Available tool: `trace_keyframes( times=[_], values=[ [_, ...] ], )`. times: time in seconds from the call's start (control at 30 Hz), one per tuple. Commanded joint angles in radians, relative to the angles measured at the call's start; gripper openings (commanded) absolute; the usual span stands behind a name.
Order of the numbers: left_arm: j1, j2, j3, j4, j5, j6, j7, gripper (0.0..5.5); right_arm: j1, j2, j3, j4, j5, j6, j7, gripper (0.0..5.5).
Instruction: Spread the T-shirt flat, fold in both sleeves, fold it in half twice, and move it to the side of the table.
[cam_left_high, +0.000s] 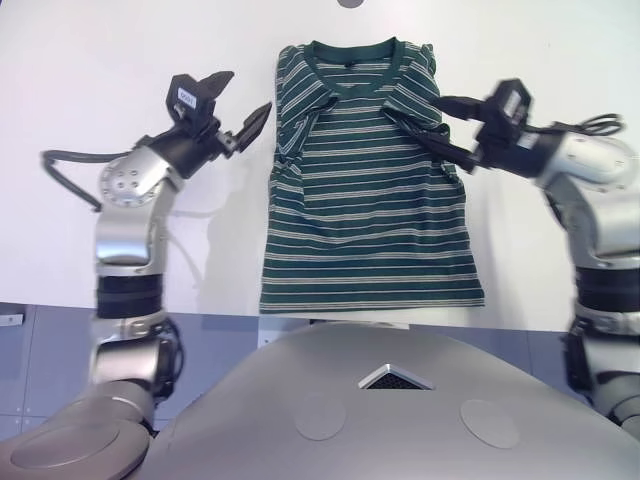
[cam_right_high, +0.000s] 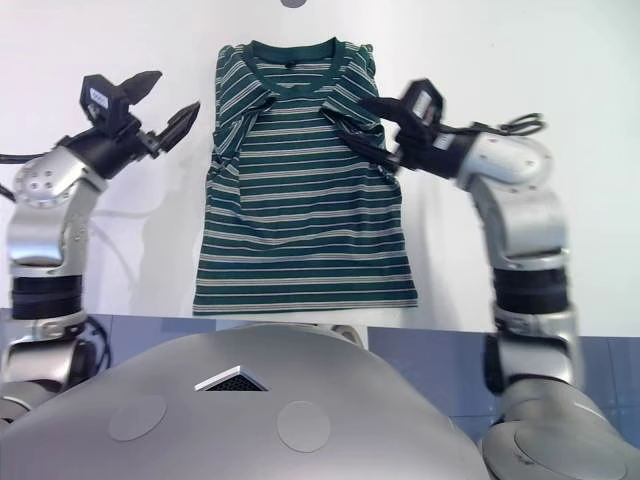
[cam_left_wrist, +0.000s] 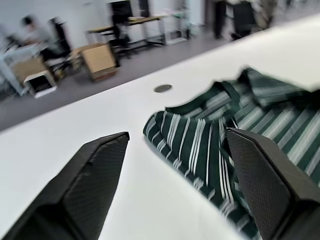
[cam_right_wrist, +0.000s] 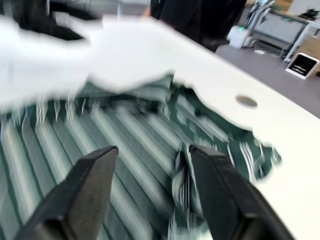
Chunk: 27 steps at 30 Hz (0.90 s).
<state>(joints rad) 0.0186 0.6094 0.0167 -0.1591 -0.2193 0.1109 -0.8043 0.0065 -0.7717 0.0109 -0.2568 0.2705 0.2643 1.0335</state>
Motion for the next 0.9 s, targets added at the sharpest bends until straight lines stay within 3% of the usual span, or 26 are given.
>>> trace_keyframes(
  times=[0.03, 0.13, 0.2, 0.37, 0.5, 0.9],
  values=[
    [0.097, 0.337, -0.075, 0.107, 0.186, -0.423, -0.311, 4.29, 0.253, -0.288, -0.058, 0.172, -0.159, -0.597, 0.261, 3.42],
    [0.106, 0.428, -0.100, 0.154, 0.267, -0.733, -0.356, 4.49, 0.273, -0.327, -0.029, 0.392, -0.269, -0.994, 0.240, 3.63],
    [0.091, 0.440, -0.116, 0.183, 0.302, -0.874, -0.345, 4.49, 0.266, -0.313, 0.004, 0.473, -0.334, -1.140, 0.193, 3.63],
    [0.221, 0.476, -0.180, 0.173, 0.365, -1.114, -0.307, 4.49, 0.346, -0.317, 0.067, 0.514, -0.398, -1.405, 0.125, 3.63],
    [0.231, 0.448, -0.213, 0.202, 0.438, -1.189, -0.234, 4.49, 0.362, -0.322, 0.121, 0.484, -0.385, -1.423, 0.057, 3.63],
    [0.227, 0.396, -0.356, 0.135, 0.463, -1.120, -0.133, 2.12, 0.338, -0.334, 0.235, 0.435, -0.349, -1.306, -0.028, 1.11]
  ],
)
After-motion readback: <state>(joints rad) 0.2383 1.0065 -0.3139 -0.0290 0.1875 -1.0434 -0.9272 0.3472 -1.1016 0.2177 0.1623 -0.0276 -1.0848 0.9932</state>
